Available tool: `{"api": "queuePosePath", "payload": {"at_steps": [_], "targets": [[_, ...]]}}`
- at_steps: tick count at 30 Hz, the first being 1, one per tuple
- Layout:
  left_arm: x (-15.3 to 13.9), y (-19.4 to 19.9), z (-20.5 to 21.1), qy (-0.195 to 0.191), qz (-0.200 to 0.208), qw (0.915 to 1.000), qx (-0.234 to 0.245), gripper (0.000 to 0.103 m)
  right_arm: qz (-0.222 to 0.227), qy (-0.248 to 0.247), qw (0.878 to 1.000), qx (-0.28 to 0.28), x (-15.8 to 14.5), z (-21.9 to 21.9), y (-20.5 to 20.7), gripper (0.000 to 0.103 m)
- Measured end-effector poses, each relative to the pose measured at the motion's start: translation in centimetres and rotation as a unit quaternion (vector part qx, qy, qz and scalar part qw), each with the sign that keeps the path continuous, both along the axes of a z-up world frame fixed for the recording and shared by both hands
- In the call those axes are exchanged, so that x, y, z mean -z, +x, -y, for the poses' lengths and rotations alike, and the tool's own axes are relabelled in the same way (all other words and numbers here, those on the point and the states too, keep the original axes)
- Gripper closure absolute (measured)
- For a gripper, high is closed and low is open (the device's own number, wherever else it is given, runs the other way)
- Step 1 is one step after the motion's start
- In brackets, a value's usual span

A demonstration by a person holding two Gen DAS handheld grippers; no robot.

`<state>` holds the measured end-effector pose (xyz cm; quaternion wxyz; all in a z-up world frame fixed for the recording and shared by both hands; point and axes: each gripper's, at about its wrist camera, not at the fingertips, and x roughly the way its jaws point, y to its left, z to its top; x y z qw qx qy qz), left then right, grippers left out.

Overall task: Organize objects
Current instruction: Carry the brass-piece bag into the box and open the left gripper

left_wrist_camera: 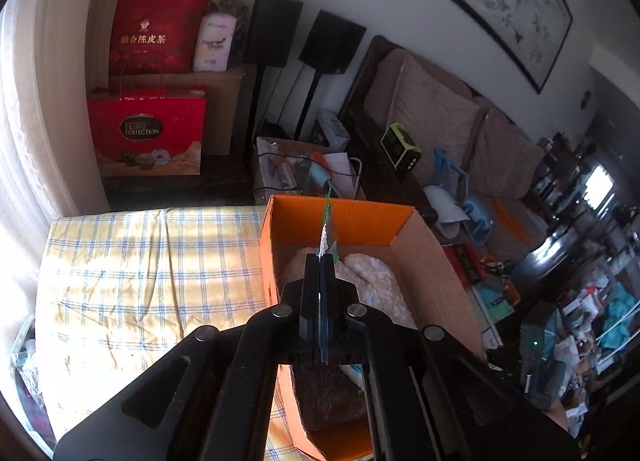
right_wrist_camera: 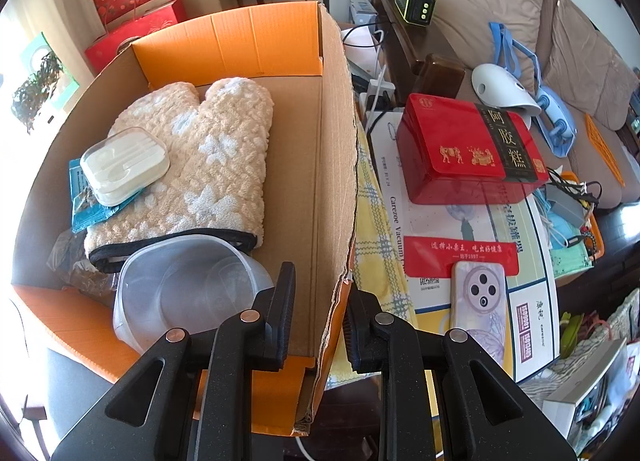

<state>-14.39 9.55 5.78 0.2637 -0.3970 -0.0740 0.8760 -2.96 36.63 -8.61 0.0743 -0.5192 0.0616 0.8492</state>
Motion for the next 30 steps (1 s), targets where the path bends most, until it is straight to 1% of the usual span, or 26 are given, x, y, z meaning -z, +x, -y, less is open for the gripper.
{"api": "queuePosePath", "payload": {"at_steps": [4,10,15,20,21,23,24,25,29,30], "targets": [[0.1,0.2,-2.2,-0.003,0.001,0.9999,0.016,0.103,0.0,0.0,1.0,0.0,0.0,0.0,0.0,0.081],[1.3,0.0,-4.8,-0.013,0.014,0.9994,0.029,0.103,0.0,0.0,1.0,0.0,0.0,0.0,0.0,0.08],[2.5,-0.3,-6.9,-0.039,0.016,0.9988,0.024,0.103,0.0,-0.001,1.0,0.0,0.1,0.0,0.0,0.08],[3.9,-0.9,-8.3,-0.052,0.031,0.9978,0.027,0.102,0.0,-0.002,1.0,0.0,0.1,0.1,0.1,0.08],[4.2,-1.1,-8.4,-0.054,0.038,0.9975,0.026,0.1,0.0,-0.002,1.0,0.0,0.1,0.1,0.1,0.08],[4.7,-1.3,-8.3,-0.052,0.05,0.997,0.028,0.089,0.0,-0.002,1.0,0.0,0.1,0.1,0.1,0.08],[4.8,-1.2,-8.2,-0.048,0.055,0.9968,0.032,0.079,0.0,-0.002,1.0,0.0,0.1,0.1,0.1,0.08],[4.9,-1.1,-8.1,-0.048,0.055,0.9967,0.035,0.076,0.0,-0.002,1.0,0.0,0.1,0.1,0.1,0.08],[4.9,-0.6,-7.8,-0.048,0.058,0.9961,0.047,0.075,0.0,-0.002,1.0,0.0,0.1,0.1,0.1,0.08],[4.8,-0.4,-7.6,-0.048,0.057,0.9961,0.048,0.073,0.0,-0.002,1.0,0.0,0.1,0.1,0.1,0.08]]}}
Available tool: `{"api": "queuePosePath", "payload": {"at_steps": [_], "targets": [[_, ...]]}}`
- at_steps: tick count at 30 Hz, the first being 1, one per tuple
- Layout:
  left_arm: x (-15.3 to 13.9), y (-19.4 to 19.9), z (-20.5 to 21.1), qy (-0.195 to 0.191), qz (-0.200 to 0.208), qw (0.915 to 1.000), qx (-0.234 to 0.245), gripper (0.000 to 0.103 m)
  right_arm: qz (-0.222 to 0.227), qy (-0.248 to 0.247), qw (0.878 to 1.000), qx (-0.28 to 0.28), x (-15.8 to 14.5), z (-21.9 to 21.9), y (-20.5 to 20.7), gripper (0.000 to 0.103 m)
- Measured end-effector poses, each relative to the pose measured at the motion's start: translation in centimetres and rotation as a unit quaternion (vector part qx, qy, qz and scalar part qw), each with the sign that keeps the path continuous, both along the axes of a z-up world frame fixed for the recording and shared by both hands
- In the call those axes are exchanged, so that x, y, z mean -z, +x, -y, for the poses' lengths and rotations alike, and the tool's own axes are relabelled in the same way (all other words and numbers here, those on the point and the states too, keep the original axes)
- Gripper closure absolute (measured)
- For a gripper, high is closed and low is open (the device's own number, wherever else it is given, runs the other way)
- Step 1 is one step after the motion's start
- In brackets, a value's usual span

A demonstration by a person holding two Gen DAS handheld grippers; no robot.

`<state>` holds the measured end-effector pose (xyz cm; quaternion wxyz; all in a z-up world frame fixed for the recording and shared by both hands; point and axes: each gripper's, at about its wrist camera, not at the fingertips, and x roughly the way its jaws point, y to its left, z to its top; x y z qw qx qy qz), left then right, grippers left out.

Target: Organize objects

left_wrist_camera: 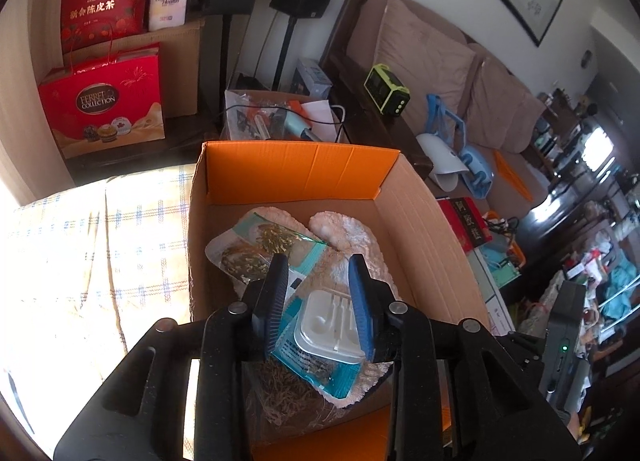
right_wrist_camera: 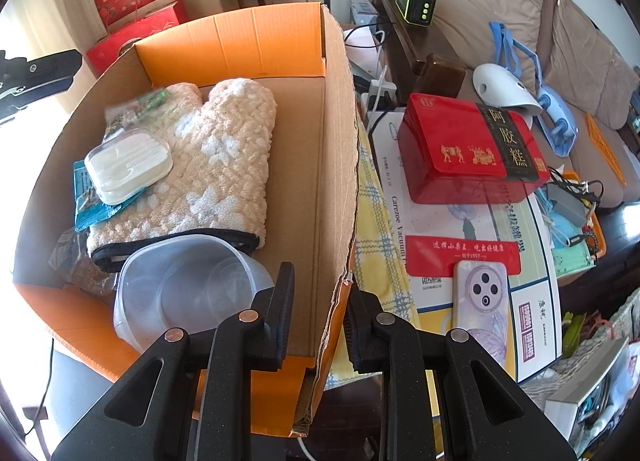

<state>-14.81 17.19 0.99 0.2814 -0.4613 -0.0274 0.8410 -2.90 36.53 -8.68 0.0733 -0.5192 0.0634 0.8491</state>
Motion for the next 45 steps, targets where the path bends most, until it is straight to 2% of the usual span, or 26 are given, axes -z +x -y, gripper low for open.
{"api": "queuePosePath", "payload": {"at_steps": [4,9,12,16,17,18,19,24,26,27,28,29,31,34,39,42,45], "targets": [[-0.8,0.7,0.7,-0.003,-0.014,0.9999,-0.002,0.058,0.0,0.0,1.0,0.0,0.0,0.0,0.0,0.08],[-1.7,1.7,1.8,-0.009,-0.032,0.9994,0.001,0.054,0.0,-0.003,1.0,0.001,0.0,0.1,0.0,0.079],[-2.0,2.4,2.6,-0.012,-0.038,0.9992,-0.003,0.047,-0.002,-0.003,1.0,0.002,-0.1,0.0,0.1,0.079],[-2.4,3.2,3.9,-0.023,-0.051,0.9983,-0.019,0.046,-0.006,-0.002,1.0,0.005,-0.6,0.0,0.4,0.079],[-2.5,3.4,4.3,-0.025,-0.055,0.9979,-0.023,0.044,-0.008,-0.001,1.0,0.005,-0.8,0.0,0.5,0.079],[-2.7,3.6,4.8,-0.025,-0.059,0.9976,-0.028,0.035,-0.009,0.0,1.0,0.006,-0.9,0.0,0.6,0.079],[-2.8,3.9,5.4,-0.023,-0.063,0.9971,-0.035,0.03,-0.01,0.001,1.0,0.007,-1.0,0.0,0.7,0.077],[-4.0,5.0,8.3,-0.013,-0.077,0.9952,-0.059,0.03,-0.023,0.018,0.999,0.016,-2.0,0.2,1.6,0.063],[-4.8,5.7,9.4,-0.015,-0.088,0.9935,-0.071,0.023,-0.03,0.022,0.999,0.019,-2.5,0.3,2.0,0.058],[-5.3,6.0,10.1,-0.017,-0.096,0.992,-0.08,0.014,-0.034,0.022,0.999,0.019,-2.7,0.3,2.2,0.058],[-5.7,6.5,10.7,-0.016,-0.107,0.9901,-0.089,0.01,-0.039,0.021,0.999,0.018,-3.0,0.4,2.5,0.057],[-6.2,7.1,11.3,-0.016,-0.118,0.9882,-0.096,0.009,-0.044,0.019,0.999,0.017,-3.3,0.4,2.7,0.055],[-6.9,8.0,12.4,-0.02,-0.132,0.9853,-0.107,0.007,-0.056,0.018,0.998,0.02,-3.9,0.5,3.1,0.041],[-7.5,9.2,13.7,-0.024,-0.14,0.9827,-0.118,0.0,-0.079,0.016,0.997,0.02,-5.0,1.0,3.8,0.036],[-7.4,11.3,15.1,-0.04,-0.142,0.9805,-0.13,0.0,-0.106,0.017,0.994,0.011,-6.8,2.6,4.7,0.029],[-6.8,12.5,15.4,-0.054,-0.141,0.9796,-0.133,0.0,-0.124,0.018,0.992,0.004,-7.9,3.6,5.3,0.021],[-6.1,13.6,15.4,-0.064,-0.139,0.979,-0.134,0.0,-0.137,0.014,0.991,-0.003,-8.8,4.7,5.9,0.019]]}}
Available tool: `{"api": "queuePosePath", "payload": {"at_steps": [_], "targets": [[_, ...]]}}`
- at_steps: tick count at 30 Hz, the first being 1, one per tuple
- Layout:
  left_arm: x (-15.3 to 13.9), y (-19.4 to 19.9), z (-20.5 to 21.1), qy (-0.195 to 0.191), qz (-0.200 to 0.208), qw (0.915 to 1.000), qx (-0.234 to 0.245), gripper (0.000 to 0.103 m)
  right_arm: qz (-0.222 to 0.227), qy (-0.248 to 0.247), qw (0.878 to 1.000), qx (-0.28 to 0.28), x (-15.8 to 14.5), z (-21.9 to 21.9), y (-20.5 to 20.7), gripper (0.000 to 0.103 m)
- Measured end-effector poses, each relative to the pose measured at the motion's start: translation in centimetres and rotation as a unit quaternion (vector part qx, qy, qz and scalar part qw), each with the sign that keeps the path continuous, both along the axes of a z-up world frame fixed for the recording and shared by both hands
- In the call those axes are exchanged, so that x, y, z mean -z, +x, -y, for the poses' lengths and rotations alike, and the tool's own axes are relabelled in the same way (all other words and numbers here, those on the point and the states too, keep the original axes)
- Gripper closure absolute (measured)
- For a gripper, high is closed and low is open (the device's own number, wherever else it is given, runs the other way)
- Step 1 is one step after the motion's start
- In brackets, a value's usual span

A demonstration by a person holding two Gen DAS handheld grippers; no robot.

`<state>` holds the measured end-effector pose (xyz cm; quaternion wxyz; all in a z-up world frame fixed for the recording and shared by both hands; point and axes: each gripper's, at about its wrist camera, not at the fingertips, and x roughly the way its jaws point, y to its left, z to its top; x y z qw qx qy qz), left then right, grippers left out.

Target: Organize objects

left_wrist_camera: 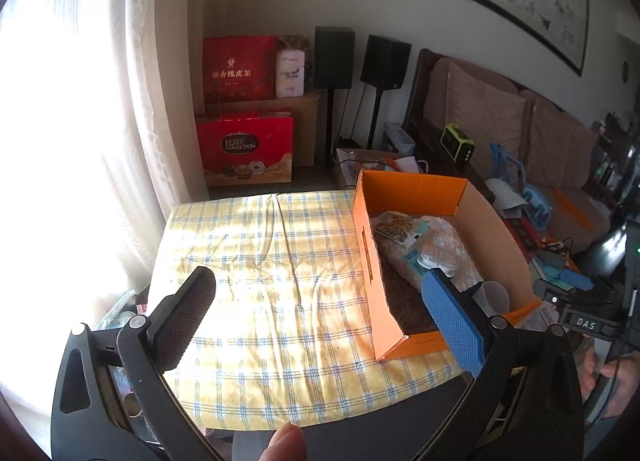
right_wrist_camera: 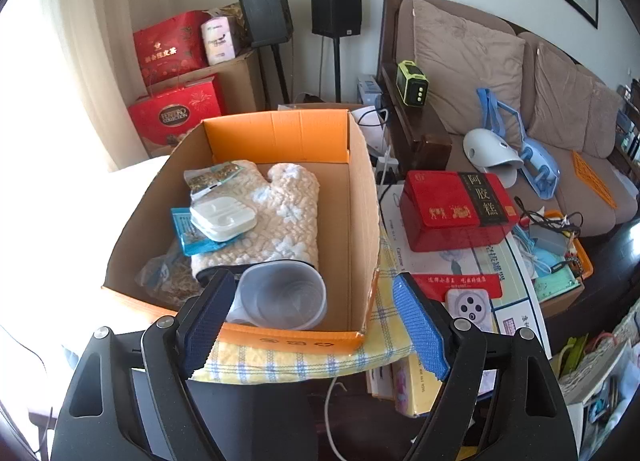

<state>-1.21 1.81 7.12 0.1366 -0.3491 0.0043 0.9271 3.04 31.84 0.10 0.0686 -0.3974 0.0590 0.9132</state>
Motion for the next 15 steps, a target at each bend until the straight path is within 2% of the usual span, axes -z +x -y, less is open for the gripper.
{"api": "queuePosePath", "payload": {"at_steps": [5,9,15], "targets": [[1.1,2.1,0.2,-0.009,-0.004,0.9999,-0.011,0.0,-0.016,-0.002,1.0,-0.013,-1.0,1.6,1.0,0.014],[2.2,3.4,0.1,-0.034,-0.012,0.9989,-0.029,0.0,-0.031,0.006,0.999,-0.018,-1.5,3.1,2.0,0.001],[3.8,5.6,0.5,-0.021,-0.006,0.9992,-0.035,0.0,-0.047,0.011,0.998,-0.034,-1.3,6.1,3.1,0.001]]}}
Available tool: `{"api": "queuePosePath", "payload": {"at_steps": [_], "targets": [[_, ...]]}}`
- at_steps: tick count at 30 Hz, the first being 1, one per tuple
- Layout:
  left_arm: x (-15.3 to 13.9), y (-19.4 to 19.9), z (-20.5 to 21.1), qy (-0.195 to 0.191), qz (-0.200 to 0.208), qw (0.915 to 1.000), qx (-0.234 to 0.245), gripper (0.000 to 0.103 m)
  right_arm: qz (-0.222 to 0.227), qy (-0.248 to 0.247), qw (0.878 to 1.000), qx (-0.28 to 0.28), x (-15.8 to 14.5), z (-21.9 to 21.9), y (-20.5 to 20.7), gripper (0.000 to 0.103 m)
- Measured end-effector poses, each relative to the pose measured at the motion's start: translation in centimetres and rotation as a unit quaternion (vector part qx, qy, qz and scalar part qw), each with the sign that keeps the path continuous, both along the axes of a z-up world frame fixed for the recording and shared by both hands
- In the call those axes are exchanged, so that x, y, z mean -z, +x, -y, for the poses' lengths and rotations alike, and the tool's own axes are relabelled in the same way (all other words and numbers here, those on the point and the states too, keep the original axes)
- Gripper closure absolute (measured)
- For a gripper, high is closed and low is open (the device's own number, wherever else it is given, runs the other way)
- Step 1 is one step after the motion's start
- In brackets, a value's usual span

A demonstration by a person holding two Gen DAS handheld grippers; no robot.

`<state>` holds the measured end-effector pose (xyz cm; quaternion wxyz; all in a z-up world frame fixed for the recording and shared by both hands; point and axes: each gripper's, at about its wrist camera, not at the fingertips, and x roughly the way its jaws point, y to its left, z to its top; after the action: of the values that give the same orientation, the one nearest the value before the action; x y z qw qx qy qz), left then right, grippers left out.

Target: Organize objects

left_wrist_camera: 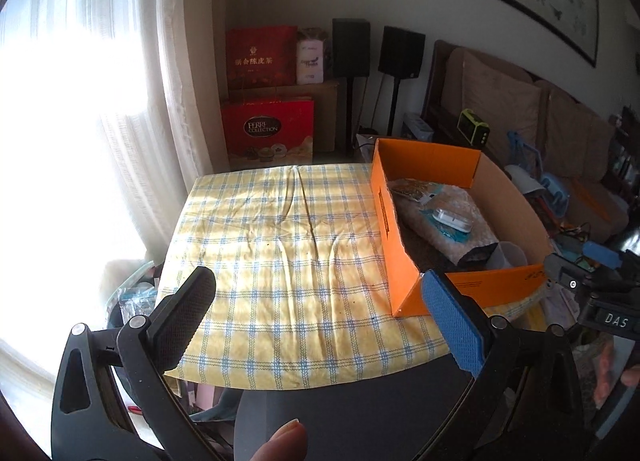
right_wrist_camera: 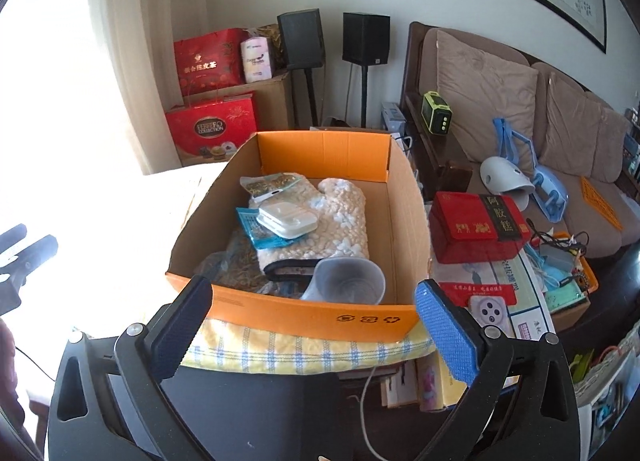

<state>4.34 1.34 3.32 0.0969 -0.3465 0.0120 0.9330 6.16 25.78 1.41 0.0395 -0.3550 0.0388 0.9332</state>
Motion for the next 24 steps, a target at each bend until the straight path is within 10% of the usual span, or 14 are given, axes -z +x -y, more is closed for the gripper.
{"api": "queuePosePath", "payload": {"at_steps": [24], "targets": [[3.8,0.0,-0.1,0.027,0.054,0.9981,0.003,0.0,-0.004,-0.027,1.0,-0.014,2.2,3.4,2.2,0.001]]}}
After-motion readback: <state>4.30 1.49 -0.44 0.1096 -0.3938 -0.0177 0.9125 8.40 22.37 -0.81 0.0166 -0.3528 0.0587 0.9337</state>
